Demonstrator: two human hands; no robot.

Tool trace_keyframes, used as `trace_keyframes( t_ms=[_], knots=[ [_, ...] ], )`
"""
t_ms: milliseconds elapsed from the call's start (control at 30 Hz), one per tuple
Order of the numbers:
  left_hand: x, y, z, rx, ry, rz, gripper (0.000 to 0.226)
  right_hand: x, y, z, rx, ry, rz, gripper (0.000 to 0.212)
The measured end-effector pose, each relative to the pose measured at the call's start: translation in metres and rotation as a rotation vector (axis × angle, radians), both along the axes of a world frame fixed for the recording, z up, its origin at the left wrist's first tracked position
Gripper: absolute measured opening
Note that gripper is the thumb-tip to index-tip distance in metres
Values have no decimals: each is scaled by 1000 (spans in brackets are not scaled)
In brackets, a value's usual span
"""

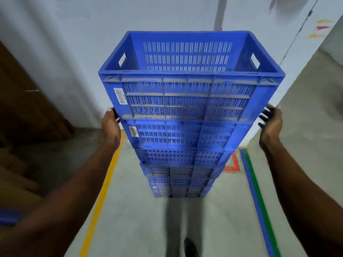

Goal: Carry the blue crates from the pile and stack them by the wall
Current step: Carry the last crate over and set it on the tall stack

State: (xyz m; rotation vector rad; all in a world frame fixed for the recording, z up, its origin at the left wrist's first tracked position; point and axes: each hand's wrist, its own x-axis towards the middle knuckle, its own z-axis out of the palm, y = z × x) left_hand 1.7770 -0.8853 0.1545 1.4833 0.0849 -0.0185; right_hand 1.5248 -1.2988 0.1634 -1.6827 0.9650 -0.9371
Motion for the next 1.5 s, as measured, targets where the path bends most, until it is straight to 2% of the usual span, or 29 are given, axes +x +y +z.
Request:
trace_keyframes(
  t_ms=[33,100,133,200,267,300,367,433,533,700,800,1000,1100,1200,1300,1400,1467,1500],
  knots=[
    [-9,2,-27,-3,12,-50,21,-5,6,-28,147,-30,-4,26],
    [-21,4,-71,-12,72,-133,20,-13,15,-77,404,-73,43,35],
    [-23,6,-91,3,81,-184,24,-15,18,-98,445,-26,89,42],
    [-21,11,-126,103,55,-270,46,-19,26,-129,380,123,215,53],
    [-9,20,-156,222,61,-318,69,-21,27,-148,283,215,287,47],
    [0,24,-171,282,47,-345,72,-18,23,-155,222,238,277,38],
    [8,26,-185,415,23,-326,64,-13,20,-159,132,290,239,24],
    [13,27,-190,506,-4,-273,49,-7,20,-160,98,317,215,28],
    [17,22,-187,587,-69,-218,44,0,19,-166,47,298,171,34],
    [-2,10,-175,570,-101,-167,42,1,7,-168,-75,290,167,27],
    [-7,10,-175,550,-74,-139,36,-1,5,-171,-79,336,194,26],
    [5,17,-199,571,-30,-95,41,1,-10,-176,-77,324,198,27],
    [-9,7,-185,584,-15,-67,39,-1,-10,-184,-22,322,189,22],
    [-12,5,-186,595,-49,-68,38,-3,-13,-200,4,337,148,29],
    [-11,4,-185,604,-27,-40,40,-1,-16,-210,7,352,164,26],
    [-12,5,-183,594,-10,-125,46,0,-18,-201,87,408,206,27],
    [-13,7,-165,480,-11,-205,50,-3,-27,-185,159,397,271,34],
    [-5,10,-150,412,-31,-179,49,-3,-33,-168,188,334,240,41]
  ],
)
